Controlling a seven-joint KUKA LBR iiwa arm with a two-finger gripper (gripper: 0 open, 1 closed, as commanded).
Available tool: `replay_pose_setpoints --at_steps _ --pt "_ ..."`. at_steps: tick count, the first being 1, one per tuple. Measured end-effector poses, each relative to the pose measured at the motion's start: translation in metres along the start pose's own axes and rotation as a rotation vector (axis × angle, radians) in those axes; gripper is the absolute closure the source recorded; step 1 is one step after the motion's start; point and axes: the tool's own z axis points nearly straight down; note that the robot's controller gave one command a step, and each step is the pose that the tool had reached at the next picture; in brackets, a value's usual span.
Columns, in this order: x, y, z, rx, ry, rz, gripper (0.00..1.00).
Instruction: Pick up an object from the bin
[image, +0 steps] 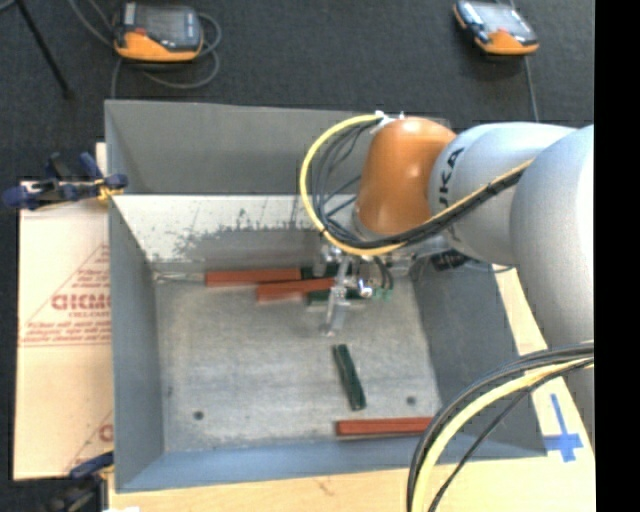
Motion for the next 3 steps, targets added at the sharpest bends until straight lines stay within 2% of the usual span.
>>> replay_pose_setpoints --at_steps 1,2,3 --pt "-0.007 -0.012 -0.023 0.0 0.0 0.103 0.0" --pt "-0.007 -0.009 0.034 0.0 0.006 0.125 0.0" --pt "-0.008 -0.01 0.032 0.001 0.003 0.124 0.0"
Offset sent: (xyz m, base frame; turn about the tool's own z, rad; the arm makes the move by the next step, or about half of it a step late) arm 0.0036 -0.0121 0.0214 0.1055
